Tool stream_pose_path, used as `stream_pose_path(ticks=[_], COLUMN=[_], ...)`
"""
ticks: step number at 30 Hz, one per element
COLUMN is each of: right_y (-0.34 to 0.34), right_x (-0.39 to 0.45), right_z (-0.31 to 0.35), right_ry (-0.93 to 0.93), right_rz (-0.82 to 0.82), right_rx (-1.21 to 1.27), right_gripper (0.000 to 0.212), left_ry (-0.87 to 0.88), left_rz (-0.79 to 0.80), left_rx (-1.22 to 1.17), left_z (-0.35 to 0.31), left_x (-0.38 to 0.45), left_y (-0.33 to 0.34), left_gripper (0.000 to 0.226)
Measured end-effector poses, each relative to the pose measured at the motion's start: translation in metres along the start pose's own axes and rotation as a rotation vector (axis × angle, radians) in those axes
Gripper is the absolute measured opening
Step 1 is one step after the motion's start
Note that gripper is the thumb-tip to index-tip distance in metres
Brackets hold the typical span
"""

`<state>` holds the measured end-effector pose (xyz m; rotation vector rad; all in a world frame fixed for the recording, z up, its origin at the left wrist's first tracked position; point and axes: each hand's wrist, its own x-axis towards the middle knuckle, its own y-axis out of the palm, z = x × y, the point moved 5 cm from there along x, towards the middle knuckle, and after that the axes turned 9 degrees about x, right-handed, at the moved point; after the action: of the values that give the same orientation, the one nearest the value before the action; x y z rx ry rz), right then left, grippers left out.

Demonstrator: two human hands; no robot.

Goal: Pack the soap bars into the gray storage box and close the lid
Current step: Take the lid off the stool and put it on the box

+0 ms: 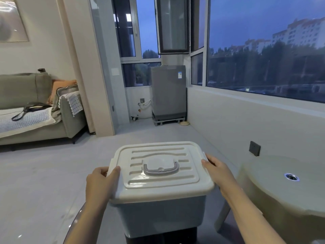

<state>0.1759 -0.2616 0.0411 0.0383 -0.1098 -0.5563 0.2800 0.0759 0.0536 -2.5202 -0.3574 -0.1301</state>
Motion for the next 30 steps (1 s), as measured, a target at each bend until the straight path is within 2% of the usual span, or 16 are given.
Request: stream_pose_path(ticks=[3,6,8,13,15,17,21,24,28,30], right_y=[0.004,0.006,0.008,0.007,0.003,0.0,0.004,0.0,-0.003,-0.004], right_x=[0.0,0.003,0.004,0.002,0.002,0.0,-0.01,-0.01,-0.008,-0.008], right_z=[-0.003,-0.005,-0.008,-0.013,-0.018,-0.023,-0.031,-0.028,-0.023,-0.02], right_ry=[0.029,0.029,0.053,0.105,0.131,0.196,0.415,0.382,0.269,0.186], right_rz=[0.021,0.036,0.06,0.04,-0.013,-0.061,-0.017,-0.057,-0.106,-0.134], right_rx=[-0.052,-0.101,-0.082,0.062,0.059,0.038,0.111,0.09,0.062,0.034], right_gripper=[0.02,0.022,0.026,0.025,0.034,0.044,0.033,0.03,0.03,0.028], left_ry=[-0.038,-0.041,-0.041,-0.114,-0.146,-0.187,-0.225,-0.214,-0.188,-0.167], left_rz=[0.034,0.07,0.088,0.196,0.253,0.294,0.342,0.349,0.209,0.156], left_rx=[-0.003,0.007,-0.015,-0.172,-0.267,-0.307,-0.338,-0.327,-0.284,-0.303], left_z=[0.009,0.012,0.014,0.021,0.022,0.024,0.025,0.022,0.019,0.018], left_x=[0.0,0.0,0.0,-0.004,-0.005,-0.006,-0.009,-0.012,-0.013,-0.014], left_y=[0.004,0.006,0.007,0.013,0.017,0.02,0.02,0.017,0.01,0.007], left_gripper=[0.031,0.026,0.03,0.029,0.029,0.029,0.016,0.017,0.043,0.031])
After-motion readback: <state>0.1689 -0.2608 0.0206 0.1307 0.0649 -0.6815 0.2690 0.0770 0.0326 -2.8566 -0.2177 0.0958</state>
